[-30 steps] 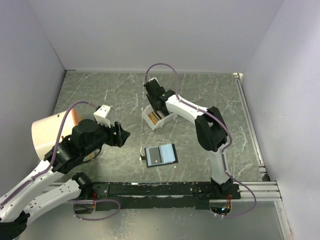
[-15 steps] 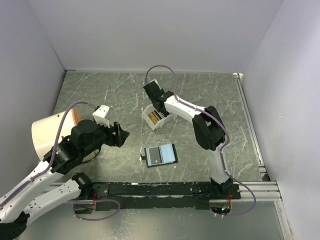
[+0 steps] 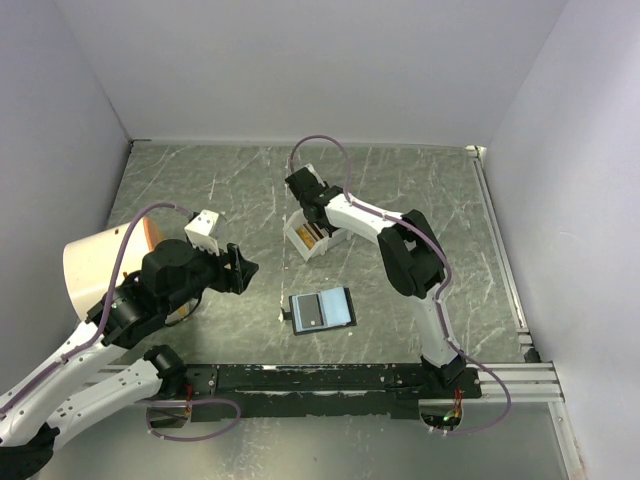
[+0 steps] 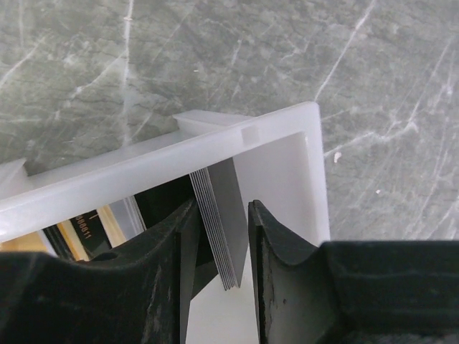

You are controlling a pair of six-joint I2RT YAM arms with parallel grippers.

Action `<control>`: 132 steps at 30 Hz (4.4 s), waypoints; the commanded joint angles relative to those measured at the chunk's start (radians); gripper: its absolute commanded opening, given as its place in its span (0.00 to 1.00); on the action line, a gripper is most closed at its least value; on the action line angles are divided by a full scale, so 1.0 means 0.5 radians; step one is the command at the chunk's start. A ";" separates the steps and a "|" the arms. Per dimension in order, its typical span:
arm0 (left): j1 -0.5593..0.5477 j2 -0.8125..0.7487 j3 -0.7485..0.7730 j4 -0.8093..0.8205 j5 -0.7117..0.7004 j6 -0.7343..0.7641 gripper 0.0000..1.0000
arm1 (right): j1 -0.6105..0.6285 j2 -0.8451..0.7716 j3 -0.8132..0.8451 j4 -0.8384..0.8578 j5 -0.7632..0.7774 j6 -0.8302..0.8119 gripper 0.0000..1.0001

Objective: Put the credit cards into the card holder
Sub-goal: Adjust the credit card in the storage box.

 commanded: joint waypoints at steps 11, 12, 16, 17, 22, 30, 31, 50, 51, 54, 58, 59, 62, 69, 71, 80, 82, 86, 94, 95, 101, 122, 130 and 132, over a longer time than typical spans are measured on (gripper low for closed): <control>-0.014 -0.020 0.004 -0.010 -0.034 0.015 0.78 | 0.015 -0.046 -0.036 0.132 0.281 -0.087 0.20; -0.014 -0.021 0.002 -0.011 -0.031 0.013 0.78 | 0.015 -0.046 -0.035 0.134 0.287 -0.088 0.20; -0.013 -0.021 0.004 -0.008 -0.030 0.014 0.78 | 0.021 -0.037 -0.027 0.126 0.332 -0.093 0.21; -0.014 -0.023 0.003 -0.008 -0.030 0.014 0.78 | 0.021 -0.036 -0.024 0.125 0.340 -0.093 0.22; -0.013 -0.025 0.000 -0.004 -0.024 0.013 0.78 | 0.024 -0.045 -0.035 0.133 0.350 -0.101 0.22; -0.015 -0.020 0.000 -0.005 -0.021 0.015 0.78 | 0.024 -0.046 -0.034 0.144 0.342 -0.109 0.15; -0.015 -0.018 0.002 -0.002 -0.018 0.014 0.78 | 0.022 -0.046 -0.035 0.143 0.342 -0.108 0.15; -0.014 -0.014 0.002 0.002 -0.013 0.016 0.78 | 0.028 -0.054 -0.037 0.158 0.374 -0.125 0.10; -0.015 -0.014 0.000 0.002 -0.011 0.015 0.78 | 0.028 -0.057 -0.032 0.160 0.379 -0.128 0.10; -0.015 -0.016 -0.002 0.005 -0.011 0.017 0.78 | 0.031 -0.061 -0.024 0.161 0.392 -0.139 0.10; -0.015 -0.012 -0.004 0.005 -0.002 0.018 0.78 | 0.035 -0.061 -0.025 0.166 0.400 -0.150 0.10; -0.014 -0.009 -0.004 0.004 -0.002 0.018 0.78 | 0.034 -0.059 -0.026 0.164 0.403 -0.153 0.11; -0.014 -0.003 -0.001 0.005 -0.002 0.019 0.78 | 0.037 -0.050 -0.026 0.162 0.399 -0.159 0.15; -0.015 -0.002 -0.003 0.006 -0.002 0.019 0.78 | 0.036 -0.063 -0.052 0.183 0.375 -0.176 0.02; -0.015 -0.005 -0.004 0.005 -0.005 0.020 0.78 | 0.036 -0.069 -0.051 0.178 0.375 -0.170 0.01; -0.015 -0.008 -0.003 0.004 -0.017 0.019 0.78 | 0.053 -0.166 -0.025 0.124 0.336 -0.141 0.00; -0.014 -0.007 -0.004 0.002 -0.017 0.019 0.78 | 0.055 -0.199 -0.020 0.104 0.277 -0.116 0.00; -0.015 0.000 -0.004 0.002 -0.017 0.018 0.78 | 0.057 -0.251 -0.023 0.058 0.191 -0.073 0.00; -0.012 0.012 -0.015 0.014 -0.004 -0.037 0.78 | 0.058 -0.529 -0.156 -0.004 -0.093 0.087 0.00; -0.014 0.018 -0.022 0.025 0.019 -0.058 0.77 | 0.060 -0.583 -0.203 0.012 -0.135 0.114 0.00; -0.015 0.066 -0.076 0.152 0.221 -0.314 0.76 | 0.050 -0.912 -0.494 0.178 -0.276 0.269 0.00; -0.013 0.242 0.037 0.132 0.122 -0.257 0.73 | -0.024 -0.810 -0.648 0.673 -0.113 -0.045 0.00; -0.015 0.095 0.018 0.010 -0.074 -0.123 0.74 | -0.021 -0.607 -0.649 0.803 -0.189 -0.157 0.00; -0.015 0.060 0.015 -0.012 -0.092 -0.102 0.74 | -0.016 -0.533 -0.610 0.784 -0.153 -0.171 0.00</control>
